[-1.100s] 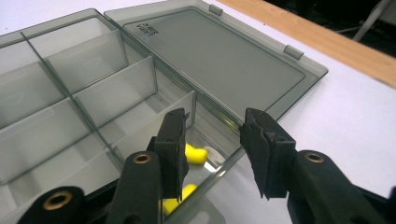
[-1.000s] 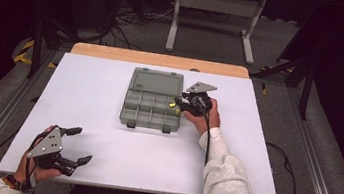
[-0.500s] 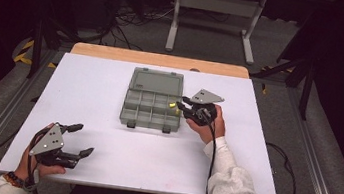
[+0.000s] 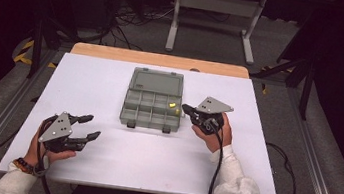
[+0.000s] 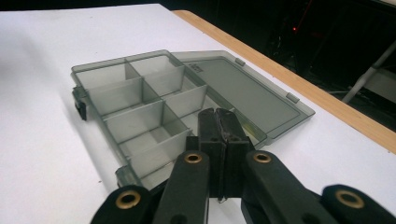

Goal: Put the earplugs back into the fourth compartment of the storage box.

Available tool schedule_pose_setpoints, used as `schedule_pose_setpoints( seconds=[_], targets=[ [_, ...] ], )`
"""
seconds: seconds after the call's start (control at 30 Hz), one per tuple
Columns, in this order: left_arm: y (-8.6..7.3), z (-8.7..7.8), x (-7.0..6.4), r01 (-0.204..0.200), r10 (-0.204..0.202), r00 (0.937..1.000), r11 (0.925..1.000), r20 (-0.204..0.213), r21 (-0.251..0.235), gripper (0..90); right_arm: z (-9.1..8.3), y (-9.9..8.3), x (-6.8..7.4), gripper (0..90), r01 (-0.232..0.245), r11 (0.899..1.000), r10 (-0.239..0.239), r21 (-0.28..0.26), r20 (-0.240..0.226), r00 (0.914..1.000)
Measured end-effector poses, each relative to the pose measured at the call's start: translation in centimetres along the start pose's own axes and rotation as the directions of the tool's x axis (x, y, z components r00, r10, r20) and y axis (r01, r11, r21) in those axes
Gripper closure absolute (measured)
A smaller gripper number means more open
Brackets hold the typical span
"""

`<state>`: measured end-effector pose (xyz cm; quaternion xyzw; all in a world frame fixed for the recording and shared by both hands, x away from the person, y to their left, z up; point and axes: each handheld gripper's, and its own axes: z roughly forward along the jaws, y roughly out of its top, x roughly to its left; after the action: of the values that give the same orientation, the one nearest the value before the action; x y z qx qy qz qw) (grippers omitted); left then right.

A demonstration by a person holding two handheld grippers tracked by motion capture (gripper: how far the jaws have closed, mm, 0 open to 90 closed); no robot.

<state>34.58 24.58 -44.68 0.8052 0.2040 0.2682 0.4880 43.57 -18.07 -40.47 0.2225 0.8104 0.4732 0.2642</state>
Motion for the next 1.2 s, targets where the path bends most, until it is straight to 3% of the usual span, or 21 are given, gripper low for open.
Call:
schedule_pose_setpoints(
  seconds=[0.17,0.27,0.47,0.6,0.67,0.83,0.93,1.0,1.2],
  targets=[
    [0.4,0.6,0.8,0.002,-0.002,0.9997,1.0000,0.026,-0.001,56.0,-0.5,-0.1,0.4,90.0,0.015,1.000,-0.015,0.004,-0.011,0.9998],
    [0.3,1.0,1.1,0.013,-0.013,0.9995,0.9998,0.029,0.012,70.6,-0.8,-0.5,0.8,90.0,0.027,0.999,-0.027,0.023,-0.019,0.9995],
    [0.2,1.2,1.5,0.005,-0.006,0.9991,0.9995,0.042,0.030,88.2,-1.5,-1.1,1.2,90.0,0.033,0.999,-0.031,0.040,-0.034,0.9989],
    [0.4,1.4,1.9,-0.003,0.001,0.9990,0.9991,0.044,0.042,89.8,-2.2,-1.5,1.7,90.0,0.043,0.998,-0.041,0.055,-0.032,0.9987],
    [0.5,1.6,2.3,0.012,-0.014,0.9981,0.9992,0.061,0.037,89.8,-2.5,-1.7,1.8,90.0,0.054,0.996,-0.053,0.068,-0.024,0.9983],
    [0.8,2.6,3.1,0.016,-0.020,0.9978,0.9980,0.064,0.061,89.9,-2.9,-2.4,1.4,90.0,0.046,0.995,-0.046,0.084,0.003,0.9989],
    [1.1,3.4,3.8,-0.002,-0.002,0.9987,0.9958,0.052,0.092,89.9,-2.8,-2.7,0.3,90.0,0.018,0.997,-0.020,0.081,0.032,0.9993],
    [1.2,3.8,4.6,0.010,-0.015,0.9982,0.9962,0.058,0.087,89.9,-2.6,-2.9,-0.3,90.0,0.001,0.996,-0.005,0.090,0.047,0.9989],
    [2.1,4.8,7.1,0.009,-0.011,0.9998,0.9936,0.019,0.113,89.9,-1.4,-3.0,-2.6,90.0,0.003,0.990,-0.017,0.139,0.100,0.9949]
  ],
)
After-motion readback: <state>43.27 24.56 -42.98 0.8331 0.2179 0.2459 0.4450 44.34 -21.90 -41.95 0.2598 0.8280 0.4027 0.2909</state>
